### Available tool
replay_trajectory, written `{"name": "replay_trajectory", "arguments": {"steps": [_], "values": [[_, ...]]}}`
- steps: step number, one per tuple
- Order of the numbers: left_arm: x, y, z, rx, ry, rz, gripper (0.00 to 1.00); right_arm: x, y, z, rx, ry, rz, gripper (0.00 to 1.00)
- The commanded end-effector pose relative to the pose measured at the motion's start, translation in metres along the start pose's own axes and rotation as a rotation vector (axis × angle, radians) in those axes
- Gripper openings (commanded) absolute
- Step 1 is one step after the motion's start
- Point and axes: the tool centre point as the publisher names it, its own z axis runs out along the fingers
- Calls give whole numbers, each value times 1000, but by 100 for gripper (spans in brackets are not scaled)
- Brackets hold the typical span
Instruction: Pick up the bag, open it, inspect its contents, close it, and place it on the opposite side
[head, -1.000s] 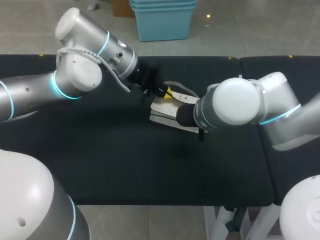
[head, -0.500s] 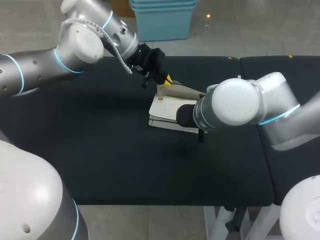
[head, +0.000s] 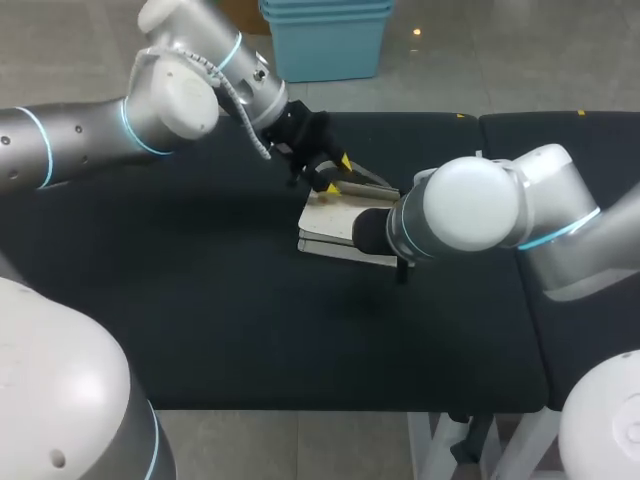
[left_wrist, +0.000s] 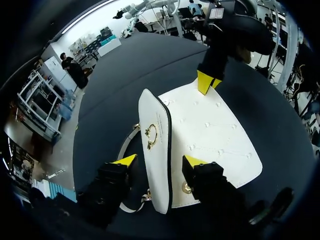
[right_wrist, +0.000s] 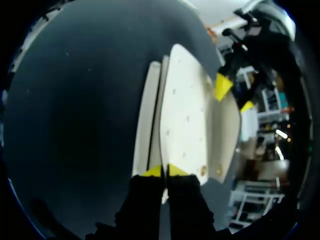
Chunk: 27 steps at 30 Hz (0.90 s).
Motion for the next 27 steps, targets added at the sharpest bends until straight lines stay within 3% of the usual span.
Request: {"name": "replay_trajectory", "arguments": {"steps": [1, 7, 14, 17, 22, 25, 27], "values": [[1, 1, 9, 4, -71, -14, 93, 2, -1, 1, -3, -3, 0, 0], [-14, 6, 17, 15, -66, -58, 93, 2, -1, 1, -3, -3, 0, 0], [-30, 13, 25, 30, -36, -104, 83, 2, -1, 1, -3, -3, 0, 0], [-34, 15, 26, 30, -33, -114, 74, 2, -1, 1, -3, -3, 0, 0], [-40, 16, 30, 30, -6, -129, 73, 2, -1, 1, -3, -3, 0, 0], [-41, 17, 32, 28, 7, -136, 65, 2, -1, 1, -3, -3, 0, 0], [-41, 18, 33, 25, 13, -141, 49, 2, -1, 1, -3, -3, 0, 0]]}}
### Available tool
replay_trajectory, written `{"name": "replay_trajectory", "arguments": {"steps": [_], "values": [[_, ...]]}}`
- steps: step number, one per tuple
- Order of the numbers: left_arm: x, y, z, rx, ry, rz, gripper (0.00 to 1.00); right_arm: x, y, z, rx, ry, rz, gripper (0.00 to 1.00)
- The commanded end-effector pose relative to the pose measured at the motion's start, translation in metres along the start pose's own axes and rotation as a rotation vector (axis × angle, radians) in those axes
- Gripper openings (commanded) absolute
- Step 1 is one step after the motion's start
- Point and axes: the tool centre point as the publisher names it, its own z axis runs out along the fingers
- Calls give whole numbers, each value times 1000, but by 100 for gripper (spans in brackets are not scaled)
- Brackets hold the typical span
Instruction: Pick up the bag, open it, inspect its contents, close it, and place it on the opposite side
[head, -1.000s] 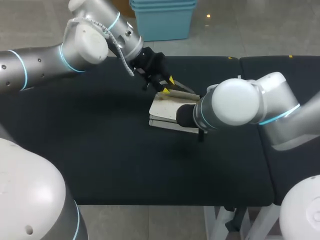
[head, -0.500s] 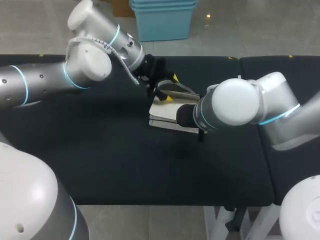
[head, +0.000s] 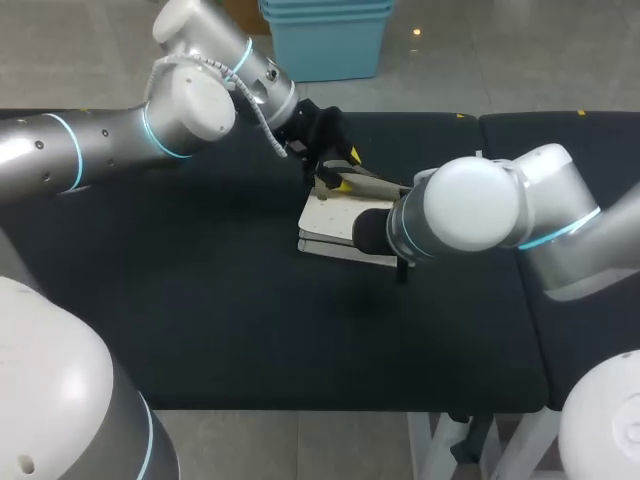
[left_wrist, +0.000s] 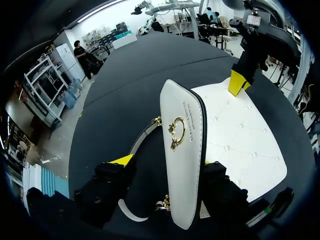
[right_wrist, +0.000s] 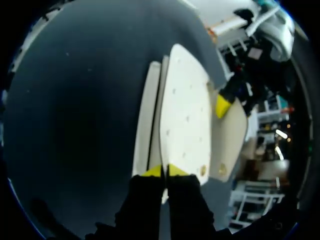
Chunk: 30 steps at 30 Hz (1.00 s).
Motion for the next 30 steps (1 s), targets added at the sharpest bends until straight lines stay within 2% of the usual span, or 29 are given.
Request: {"name": "replay_trajectory", "arguments": {"steps": [1, 2, 3, 4, 5, 14, 15, 17, 24, 30], "values": [[-8, 2, 6, 1, 34, -6, 48, 2, -1, 1, -3, -3, 0, 0], [-8, 3, 6, 1, 36, -7, 45, 2, -1, 1, -3, -3, 0, 0], [-9, 3, 7, -1, 38, -12, 37, 2, -1, 1, -3, -3, 0, 0], [-9, 3, 7, -2, 40, -15, 24, 2, -1, 1, -3, -3, 0, 0], [-9, 4, 7, -5, 44, -21, 0, 2, -1, 1, -3, -3, 0, 0], [-8, 8, 5, 12, 57, -41, 0, 2, 0, -2, -10, 1, -3, 0], [-8, 8, 4, 13, 56, -41, 0, 2, 1, -4, -24, 5, -9, 22], [-9, 7, 3, 17, 56, -48, 0, 3, 2, -8, -32, 20, -17, 100], [-14, 4, -2, 22, 50, -86, 0, 5, 1, -34, -55, 35, -13, 100], [-23, 2, -7, 14, 88, -168, 0, -3, 3, -56, -56, 40, -10, 100]]}}
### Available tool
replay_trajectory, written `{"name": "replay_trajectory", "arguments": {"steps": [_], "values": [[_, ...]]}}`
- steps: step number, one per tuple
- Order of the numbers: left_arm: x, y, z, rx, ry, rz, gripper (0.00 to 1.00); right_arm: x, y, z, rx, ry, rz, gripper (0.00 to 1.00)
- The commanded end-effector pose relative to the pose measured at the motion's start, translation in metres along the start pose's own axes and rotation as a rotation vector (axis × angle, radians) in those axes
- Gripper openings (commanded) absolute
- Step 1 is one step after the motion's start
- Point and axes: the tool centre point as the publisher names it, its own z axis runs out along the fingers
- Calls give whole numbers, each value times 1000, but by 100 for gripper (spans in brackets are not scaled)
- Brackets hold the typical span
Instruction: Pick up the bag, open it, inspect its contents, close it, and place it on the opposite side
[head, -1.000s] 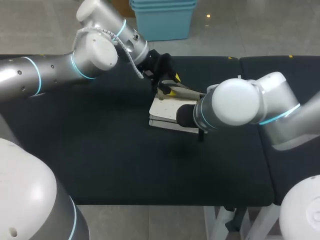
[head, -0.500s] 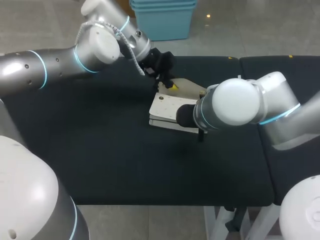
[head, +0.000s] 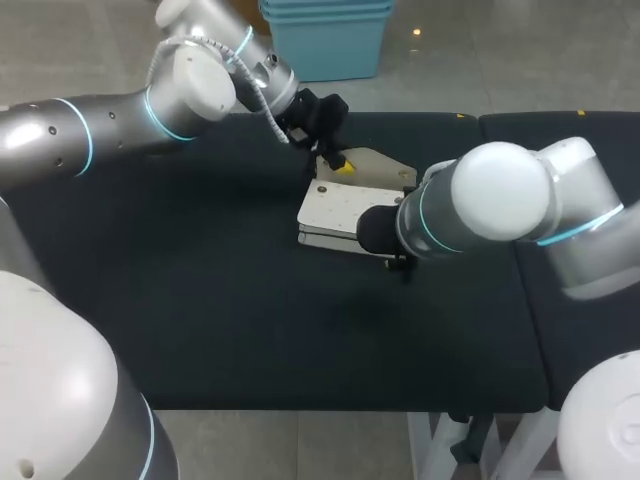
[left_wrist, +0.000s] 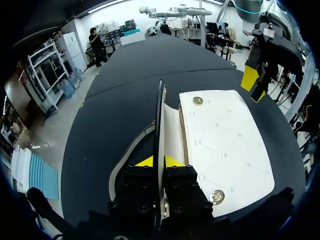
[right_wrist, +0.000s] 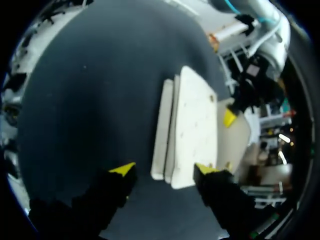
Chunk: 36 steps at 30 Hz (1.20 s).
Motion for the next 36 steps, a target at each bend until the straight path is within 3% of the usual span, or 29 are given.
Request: {"name": "replay_trajectory", "arguments": {"steps": [1, 8, 9, 10, 13, 16, 20, 30, 36], "values": [[-10, -2, -3, -15, 37, -22, 0, -8, -1, -26, 0, 6, -3, 100], [-10, -2, -3, -15, 37, -22, 0, -22, 3, -36, -31, 4, 1, 98], [-10, -2, -3, -15, 37, -22, 0, -24, 4, -37, -33, 5, 0, 84], [-10, -2, -3, -15, 37, -22, 0, -25, 4, -37, -37, 10, 0, 49], [-10, -2, -3, -15, 37, -22, 0, -31, 5, -36, -40, 36, -2, 0], [-10, -2, -3, -15, 37, -22, 0, -39, 6, -33, -42, 62, -5, 0], [-8, -13, -20, 14, 0, -21, 0, -53, 10, -34, -29, 71, -20, 0], [7, -50, -49, -64, -50, 10, 0, -79, 17, -29, -10, 73, -48, 0], [14, -59, -60, -73, -62, 10, 0, -90, 16, -27, 3, 62, -56, 0]]}}
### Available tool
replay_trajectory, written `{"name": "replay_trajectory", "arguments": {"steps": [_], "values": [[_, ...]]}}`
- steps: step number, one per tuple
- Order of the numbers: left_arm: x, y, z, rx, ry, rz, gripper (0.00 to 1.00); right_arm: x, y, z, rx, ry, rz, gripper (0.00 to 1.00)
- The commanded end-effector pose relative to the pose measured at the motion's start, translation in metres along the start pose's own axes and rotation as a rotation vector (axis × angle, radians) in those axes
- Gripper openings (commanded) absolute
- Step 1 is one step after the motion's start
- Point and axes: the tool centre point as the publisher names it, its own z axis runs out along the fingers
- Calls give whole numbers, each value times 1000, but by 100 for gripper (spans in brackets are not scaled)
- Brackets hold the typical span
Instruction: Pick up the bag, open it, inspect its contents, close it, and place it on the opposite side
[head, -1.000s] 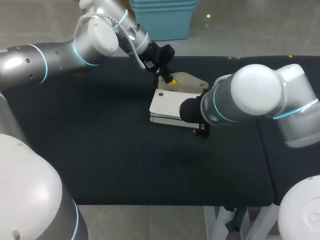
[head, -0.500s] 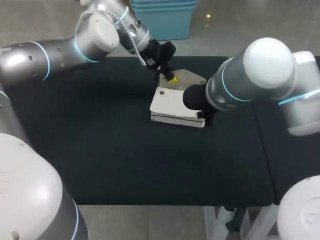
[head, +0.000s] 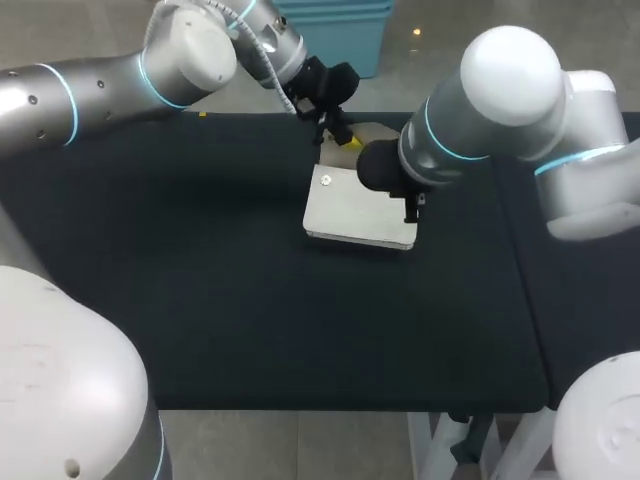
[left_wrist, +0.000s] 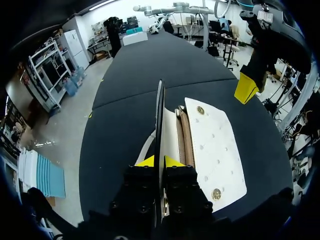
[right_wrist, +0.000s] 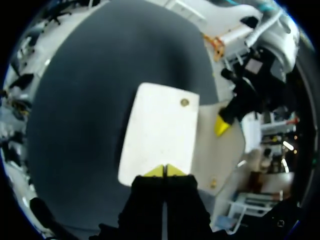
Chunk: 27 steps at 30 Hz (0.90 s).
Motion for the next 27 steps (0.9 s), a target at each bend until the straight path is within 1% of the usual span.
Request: {"name": "replay_trajectory", "arguments": {"steps": [1, 7, 13, 21, 27], "values": [[12, -6, -15, -10, -27, -7, 0, -9, 3, 2, 8, -3, -7, 0], [18, -5, -20, 1, -21, -10, 0, -23, -1, 2, 16, -40, -14, 0], [25, -9, -27, 16, -15, -5, 0, -36, -6, 8, 21, -59, -7, 0], [34, -17, -38, 38, -12, 4, 0, -44, -7, 23, 23, -63, -12, 0], [40, -20, -41, 45, -19, 8, 0, -49, -5, 35, 28, -49, -20, 0]]}}
